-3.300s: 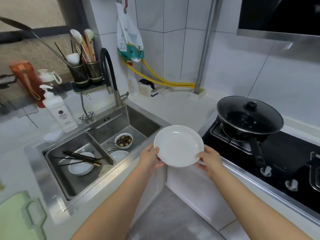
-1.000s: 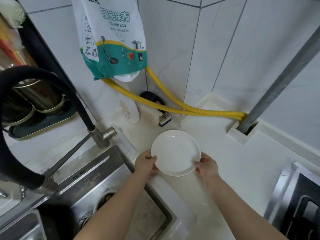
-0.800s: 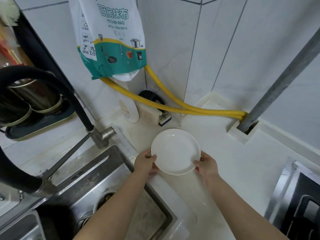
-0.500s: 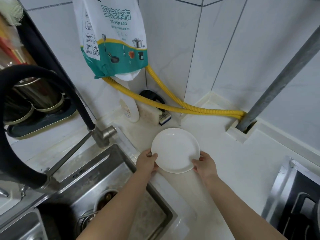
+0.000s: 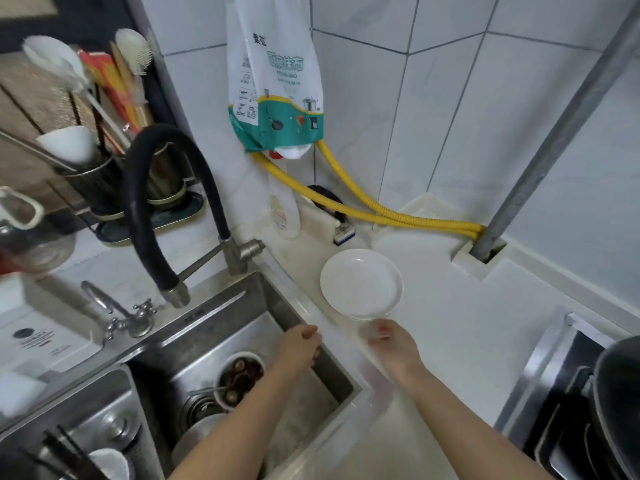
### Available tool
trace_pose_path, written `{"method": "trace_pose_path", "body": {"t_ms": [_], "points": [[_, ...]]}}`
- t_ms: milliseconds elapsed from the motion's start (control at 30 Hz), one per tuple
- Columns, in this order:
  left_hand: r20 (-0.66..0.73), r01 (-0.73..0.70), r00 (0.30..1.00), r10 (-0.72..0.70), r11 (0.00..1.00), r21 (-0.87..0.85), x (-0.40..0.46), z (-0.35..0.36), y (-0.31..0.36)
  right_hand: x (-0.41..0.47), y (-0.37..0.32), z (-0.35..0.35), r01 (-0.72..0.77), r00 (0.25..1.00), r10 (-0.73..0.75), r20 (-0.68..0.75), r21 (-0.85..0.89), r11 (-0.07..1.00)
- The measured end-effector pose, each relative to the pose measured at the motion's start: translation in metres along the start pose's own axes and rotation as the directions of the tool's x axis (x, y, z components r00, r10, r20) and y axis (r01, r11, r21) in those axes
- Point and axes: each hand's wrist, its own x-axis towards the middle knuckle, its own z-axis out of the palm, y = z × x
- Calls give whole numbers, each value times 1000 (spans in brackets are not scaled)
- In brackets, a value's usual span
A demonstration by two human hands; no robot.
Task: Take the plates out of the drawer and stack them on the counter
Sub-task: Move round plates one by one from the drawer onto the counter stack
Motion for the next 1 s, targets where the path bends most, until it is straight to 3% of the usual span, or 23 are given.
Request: {"method": "trace_pose_path", "body": {"t_ms": [200,367,633,1000], "points": [[-96,-60,993,72,991,122,-69,-19,-47,-53,3,23,117,970,-85,227,-130,985],[-210,-11,977,44,987,157,-131,-30,-95,-104,8,48,328,902,-239,359,-210,921],[-423,85,903,-77,996,0,-230,-54,-171,-189,12,104,605,712,-435,552,-167,778],[-640,157,710,-293,952,-261,-375,-103,-299,-335,11,206,810,381,-443,811,-61,583]]}}
